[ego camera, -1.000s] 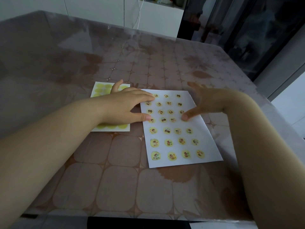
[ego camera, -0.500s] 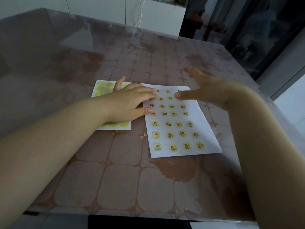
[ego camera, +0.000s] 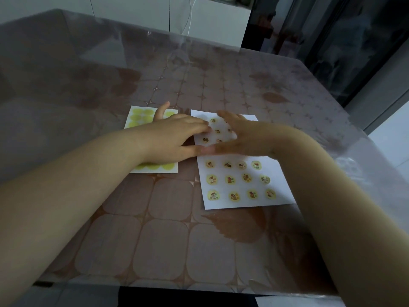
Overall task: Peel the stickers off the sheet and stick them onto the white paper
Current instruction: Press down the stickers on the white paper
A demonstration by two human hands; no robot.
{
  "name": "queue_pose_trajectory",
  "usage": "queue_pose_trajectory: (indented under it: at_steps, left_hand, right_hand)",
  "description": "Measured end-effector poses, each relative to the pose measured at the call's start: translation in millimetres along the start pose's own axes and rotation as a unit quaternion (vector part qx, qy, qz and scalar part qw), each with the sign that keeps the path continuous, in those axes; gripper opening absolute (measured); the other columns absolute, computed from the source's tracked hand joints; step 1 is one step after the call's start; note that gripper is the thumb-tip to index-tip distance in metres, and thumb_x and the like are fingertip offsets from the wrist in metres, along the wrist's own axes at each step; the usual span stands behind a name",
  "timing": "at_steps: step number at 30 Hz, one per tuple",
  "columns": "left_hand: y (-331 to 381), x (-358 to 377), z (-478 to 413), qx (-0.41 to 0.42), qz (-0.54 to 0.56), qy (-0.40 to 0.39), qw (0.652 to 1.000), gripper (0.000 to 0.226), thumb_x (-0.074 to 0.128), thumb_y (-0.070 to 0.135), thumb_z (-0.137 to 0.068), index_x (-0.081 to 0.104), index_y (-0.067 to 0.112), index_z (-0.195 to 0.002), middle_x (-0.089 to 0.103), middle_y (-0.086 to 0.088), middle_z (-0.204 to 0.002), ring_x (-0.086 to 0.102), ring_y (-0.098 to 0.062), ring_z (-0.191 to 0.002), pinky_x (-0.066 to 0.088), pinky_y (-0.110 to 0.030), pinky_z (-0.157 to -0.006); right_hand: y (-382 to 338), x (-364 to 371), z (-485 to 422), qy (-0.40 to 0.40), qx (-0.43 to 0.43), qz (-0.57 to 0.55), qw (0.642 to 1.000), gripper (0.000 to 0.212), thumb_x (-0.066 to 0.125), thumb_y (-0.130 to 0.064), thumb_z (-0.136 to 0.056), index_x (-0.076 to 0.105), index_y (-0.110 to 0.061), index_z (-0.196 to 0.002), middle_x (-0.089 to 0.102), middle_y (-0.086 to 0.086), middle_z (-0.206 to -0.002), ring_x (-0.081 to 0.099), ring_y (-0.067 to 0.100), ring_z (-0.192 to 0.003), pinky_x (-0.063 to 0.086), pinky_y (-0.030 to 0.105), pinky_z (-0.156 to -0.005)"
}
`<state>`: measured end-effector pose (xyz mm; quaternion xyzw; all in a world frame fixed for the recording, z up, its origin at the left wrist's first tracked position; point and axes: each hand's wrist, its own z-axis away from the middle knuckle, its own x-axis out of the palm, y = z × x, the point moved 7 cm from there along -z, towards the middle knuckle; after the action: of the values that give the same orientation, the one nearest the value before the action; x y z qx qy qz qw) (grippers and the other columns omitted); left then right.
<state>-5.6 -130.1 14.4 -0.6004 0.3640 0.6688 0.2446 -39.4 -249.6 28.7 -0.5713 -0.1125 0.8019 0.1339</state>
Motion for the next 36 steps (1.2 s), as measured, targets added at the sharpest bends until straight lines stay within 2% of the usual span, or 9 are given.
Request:
queue_pose_trajectory:
  at_steps: [4,8,16,20,24,29,34,36]
  left_hand:
    - [0.3,0.7,0.4,-0.002,0.006,-0.005,1.000,0.054,0.035,0.053,-0.087,0.028,0.036,-0.138,0.024,0.022,-0.147,0.013,-0.002,-0.138,-0.018,-0.044,-0.110]
    - [-0.2,0.0,1.0,-0.004,0.008,-0.005,1.000,0.054,0.035,0.053,-0.087,0.027,0.036,-0.138,0.023,0.021,-0.148,0.012,-0.002,-0.138,-0.018,-0.044,-0.110]
    - [-1.0,1.1,1.1,-0.009,0.006,-0.014,1.000,0.055,0.033,0.054,-0.088,0.024,0.037,-0.139,0.020,0.021,-0.149,0.009,-0.002,-0.138,-0.019,-0.042,-0.110]
    - [-1.5,1.9,1.2,-0.009,0.007,-0.016,1.000,0.056,0.033,0.054,-0.087,0.023,0.037,-0.140,0.020,0.022,-0.149,0.008,0.000,-0.138,-0.019,-0.041,-0.110]
    - [-1.1,2.0,0.5,-0.007,0.003,-0.016,1.000,0.055,0.033,0.053,-0.088,0.023,0.037,-0.140,0.019,0.021,-0.149,0.008,0.000,-0.138,-0.019,-0.041,-0.110]
    - [-1.6,2.6,1.2,-0.010,0.005,-0.018,1.000,0.055,0.033,0.053,-0.088,0.023,0.037,-0.140,0.019,0.021,-0.149,0.007,0.000,-0.138,-0.019,-0.041,-0.109]
    - [-1.4,2.2,1.3,-0.007,0.007,-0.017,1.000,0.055,0.033,0.053,-0.088,0.024,0.036,-0.140,0.019,0.021,-0.149,0.008,0.000,-0.138,-0.019,-0.041,-0.110]
    - [-1.4,2.6,1.1,-0.008,0.007,-0.018,1.000,0.055,0.033,0.053,-0.088,0.024,0.036,-0.140,0.019,0.021,-0.149,0.008,0.000,-0.138,-0.020,-0.041,-0.110]
  right_hand:
    - [10.6,-9.7,4.4,-0.007,0.014,0.032,0.999,0.109,0.069,-0.060,-0.064,0.005,-0.031,-0.147,0.020,-0.005,-0.154,0.030,0.022,-0.135,0.032,0.039,-0.101]
    - [9.5,-3.1,6.7,-0.036,0.020,0.070,0.997,0.124,0.077,-0.056,-0.056,-0.002,-0.032,-0.147,0.010,-0.008,-0.156,0.023,0.021,-0.140,0.027,0.043,-0.108]
    - [24.1,-12.0,8.0,-0.028,0.029,0.065,0.997,0.123,0.073,-0.062,-0.054,-0.001,-0.031,-0.147,0.012,-0.006,-0.156,0.023,0.023,-0.140,0.024,0.047,-0.110]
    - [42.2,-26.9,13.1,-0.006,0.064,0.049,0.997,0.134,0.066,-0.074,-0.037,-0.002,-0.035,-0.146,0.011,-0.006,-0.157,0.020,0.024,-0.142,0.021,0.053,-0.113]
    - [41.4,-17.9,8.2,-0.021,0.071,0.081,0.994,0.128,0.074,-0.063,-0.051,-0.003,-0.030,-0.147,0.010,-0.005,-0.157,0.024,0.026,-0.140,0.024,0.050,-0.110]
    - [42.4,-18.7,6.6,-0.021,0.065,0.066,0.995,0.126,0.075,-0.061,-0.051,-0.002,-0.032,-0.147,0.013,-0.007,-0.156,0.027,0.025,-0.139,0.026,0.050,-0.110]
    - [58.1,-26.8,16.2,-0.026,0.078,0.029,0.996,0.120,0.079,-0.063,-0.045,0.012,-0.039,-0.142,0.033,-0.009,-0.147,0.037,0.024,-0.133,0.030,0.050,-0.108]
    - [61.1,-25.8,15.4,-0.036,0.081,0.042,0.995,0.121,0.079,-0.067,-0.035,0.020,-0.039,-0.138,0.042,-0.011,-0.140,0.043,0.023,-0.127,0.034,0.052,-0.105]
